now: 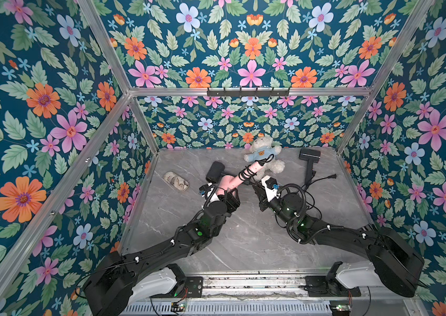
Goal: Wrap the cord around the hair dryer
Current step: Wrap the power cord around the hair dryer, then place the hair dryer at the center of the board.
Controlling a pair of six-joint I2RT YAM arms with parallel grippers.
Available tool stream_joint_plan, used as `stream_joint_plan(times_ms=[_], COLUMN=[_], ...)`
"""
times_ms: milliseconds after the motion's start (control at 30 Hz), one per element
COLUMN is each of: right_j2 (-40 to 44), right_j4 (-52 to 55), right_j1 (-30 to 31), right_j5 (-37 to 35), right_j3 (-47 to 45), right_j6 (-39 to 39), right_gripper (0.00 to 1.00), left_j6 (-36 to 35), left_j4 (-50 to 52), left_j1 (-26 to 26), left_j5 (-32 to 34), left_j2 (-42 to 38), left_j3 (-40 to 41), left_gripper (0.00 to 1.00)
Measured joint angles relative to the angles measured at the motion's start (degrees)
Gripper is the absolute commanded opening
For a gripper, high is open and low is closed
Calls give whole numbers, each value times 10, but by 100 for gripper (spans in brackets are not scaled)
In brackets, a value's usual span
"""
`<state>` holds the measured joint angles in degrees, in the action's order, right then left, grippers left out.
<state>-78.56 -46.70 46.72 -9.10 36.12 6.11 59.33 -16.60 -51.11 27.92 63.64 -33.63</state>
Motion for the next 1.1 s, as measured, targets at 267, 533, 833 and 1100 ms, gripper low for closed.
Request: stream_joint_plan(times_ms=[267, 533, 833, 1100], right_j2=[-21, -86, -174, -245], right_j4=[156, 492, 685, 689], right_j1=[26, -14, -46, -46], right_j5=[-49, 73, 209, 257], right_j3=[92, 281, 376, 377], right_j6=[36, -79, -216, -311], right_gripper=[0, 0, 0, 0], left_j6=[-24, -94, -196, -219], left_j4=[109, 82, 32, 3], left_j1=[-32, -40, -44, -44], left_j5=[128, 223, 217, 215], left_j2=[28, 71, 85, 126], left_j3=[-59, -21, 49, 90], left_gripper=[0, 0, 0, 0])
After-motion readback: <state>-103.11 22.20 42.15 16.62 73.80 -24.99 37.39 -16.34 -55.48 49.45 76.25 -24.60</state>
